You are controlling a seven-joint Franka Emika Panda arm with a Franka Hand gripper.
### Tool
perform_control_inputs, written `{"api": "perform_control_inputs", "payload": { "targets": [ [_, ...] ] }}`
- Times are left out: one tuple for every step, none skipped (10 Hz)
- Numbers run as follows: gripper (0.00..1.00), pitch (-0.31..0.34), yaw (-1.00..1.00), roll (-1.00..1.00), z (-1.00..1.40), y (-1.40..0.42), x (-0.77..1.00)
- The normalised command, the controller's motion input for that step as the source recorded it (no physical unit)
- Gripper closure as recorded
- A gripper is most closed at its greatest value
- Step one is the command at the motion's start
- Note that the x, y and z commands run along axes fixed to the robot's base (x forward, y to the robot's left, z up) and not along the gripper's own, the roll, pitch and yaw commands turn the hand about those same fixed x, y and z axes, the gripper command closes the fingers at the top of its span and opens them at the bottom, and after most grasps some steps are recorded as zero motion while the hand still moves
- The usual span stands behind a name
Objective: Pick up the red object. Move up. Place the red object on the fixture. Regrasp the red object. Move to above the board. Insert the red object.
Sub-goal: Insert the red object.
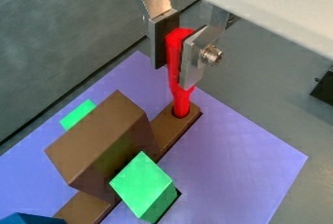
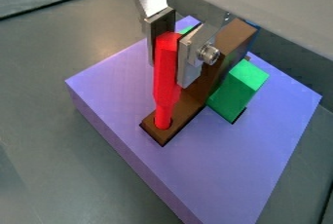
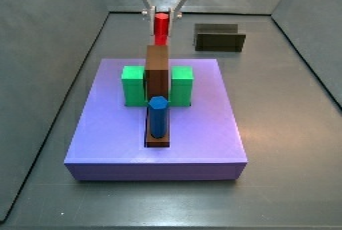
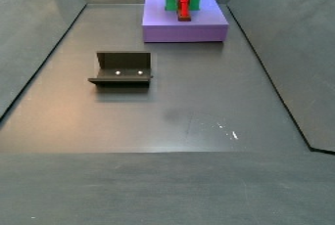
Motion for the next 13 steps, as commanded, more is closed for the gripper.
{"api": "perform_control_inputs", "payload": {
  "targets": [
    [1.0, -0.037, 0.16, 0.0, -0.21, -0.05, -0.07],
    [1.0, -0.041, 0.16, 0.0, -0.21, -0.05, -0.05],
    [1.0, -0.036, 0.16, 0.0, -0.2, -0.03, 0.0],
    [1.0, -0.033, 0.16, 0.0, -0.2, -0.03, 0.0],
    [1.0, -0.034, 0.17, 0.0, -0.22, -0.01, 0.0],
    [1.0, -0.053, 0.15, 0.0, -0.3, 0.0, 0.0],
    [1.0, -0.054, 0.14, 0.0, -0.33, 0.0, 0.0],
    [1.0, -0.06, 0.13, 0.0, -0.37, 0.0, 0.0],
    [1.0, -0.063, 0.12, 0.0, -0.39, 0.0, 0.0],
    [1.0, -0.087, 0.11, -0.01, -0.49, 0.0, 0.0],
    [1.0, -0.04, 0.11, -0.01, -0.3, 0.0, 0.0],
    [1.0, 0.0, 0.28, 0.03, -0.04, 0.1, 0.31],
    [1.0, -0.004, 0.29, 0.03, -0.14, 0.0, 0.23]
  ]
}}
